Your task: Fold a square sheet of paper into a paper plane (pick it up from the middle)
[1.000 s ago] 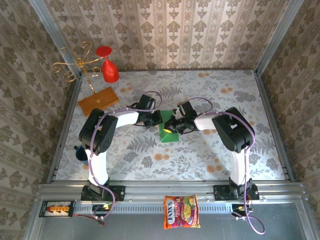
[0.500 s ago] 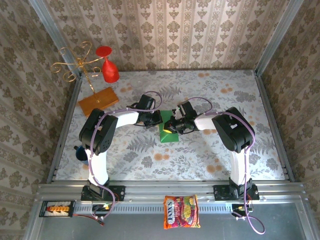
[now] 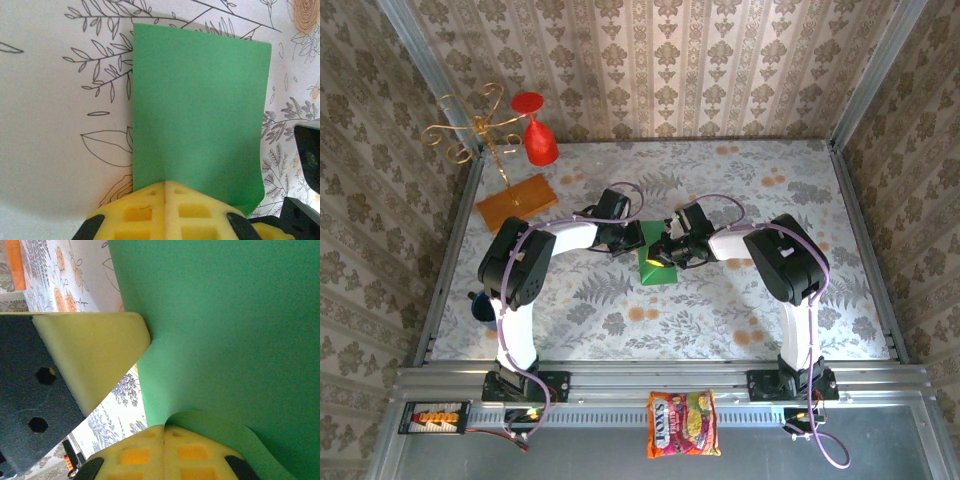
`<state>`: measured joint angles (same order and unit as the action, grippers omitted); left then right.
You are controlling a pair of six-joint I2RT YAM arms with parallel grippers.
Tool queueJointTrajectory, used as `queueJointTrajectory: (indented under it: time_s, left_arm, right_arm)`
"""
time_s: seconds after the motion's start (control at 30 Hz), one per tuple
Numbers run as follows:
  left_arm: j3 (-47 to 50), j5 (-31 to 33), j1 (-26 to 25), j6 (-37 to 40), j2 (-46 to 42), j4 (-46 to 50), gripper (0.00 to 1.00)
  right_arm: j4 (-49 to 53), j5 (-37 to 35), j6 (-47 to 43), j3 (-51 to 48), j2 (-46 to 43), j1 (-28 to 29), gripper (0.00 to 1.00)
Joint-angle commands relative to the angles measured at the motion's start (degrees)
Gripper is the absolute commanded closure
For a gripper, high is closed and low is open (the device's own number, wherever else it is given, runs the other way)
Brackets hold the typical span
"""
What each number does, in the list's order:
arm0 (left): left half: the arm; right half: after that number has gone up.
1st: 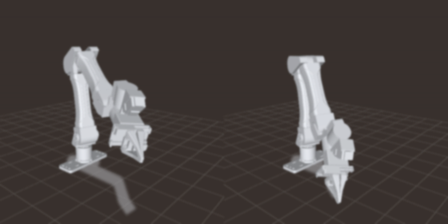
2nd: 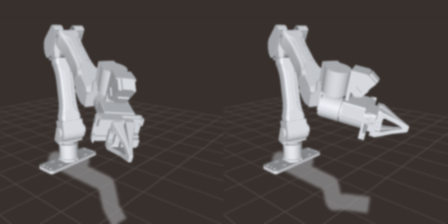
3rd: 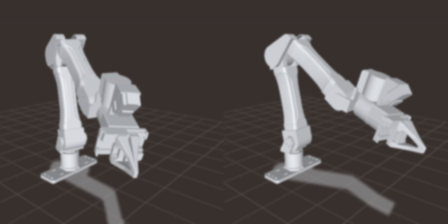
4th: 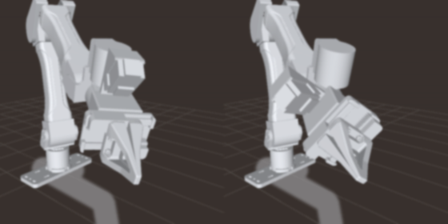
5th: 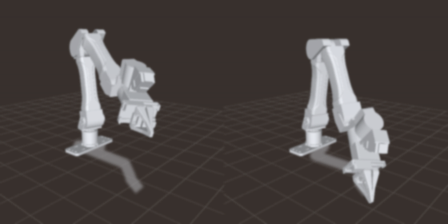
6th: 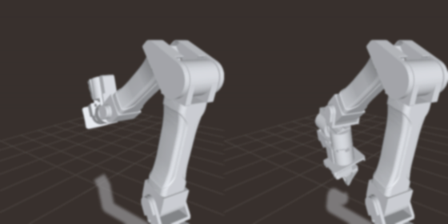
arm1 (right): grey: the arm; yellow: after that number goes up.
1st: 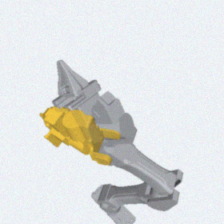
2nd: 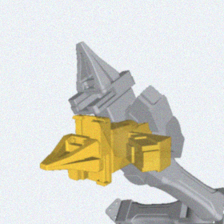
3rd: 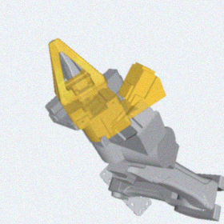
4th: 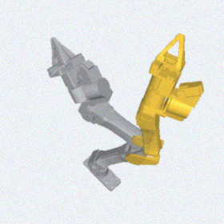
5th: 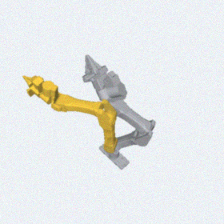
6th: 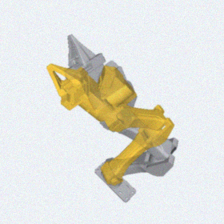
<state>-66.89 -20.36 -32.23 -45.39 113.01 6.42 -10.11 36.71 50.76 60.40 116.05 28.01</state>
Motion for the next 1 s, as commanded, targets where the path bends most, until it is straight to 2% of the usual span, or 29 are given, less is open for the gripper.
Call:
queueJointTrajectory:
  time_s: [0.0, 0.3, 0.5, 0.67, 0.8, 0.97]
  left_arm:
    - [-0.24, 0.34, -0.73, -0.36, 1.94, 2.73, 0.99]
    - [-0.22, 2.39, -0.48, -1.53, -3.02, 3.15, 0.94]
    - [3.39, 9.32, 1.14, -3.54, -10.51, 4.16, 0.88]
    - [8.13, 11.63, 2.47, -5.13, -15.20, 2.62, 0.86]
    - [10.35, 11.49, 2.61, -5.41, -17.50, 2.20, 0.86]
    - [11.85, 10.31, 2.19, -5.42, -18.56, 1.70, 0.85]
  right_arm:
    - [2.32, -0.73, -1.02, 0.86, 1.70, -0.13, 1.00]
    - [7.82, -4.25, -3.01, 0.51, 2.82, -0.06, 0.97]
    - [9.05, -4.98, -3.10, 0.33, 2.87, -0.01, 0.84]
    - [9.64, -4.45, -2.90, 0.70, 3.01, -0.02, 0.71]
    - [10.58, -4.92, -3.03, 0.93, 3.05, 0.04, 0.66]
    - [12.68, -6.67, -3.65, 1.12, 2.83, 0.10, 0.64]
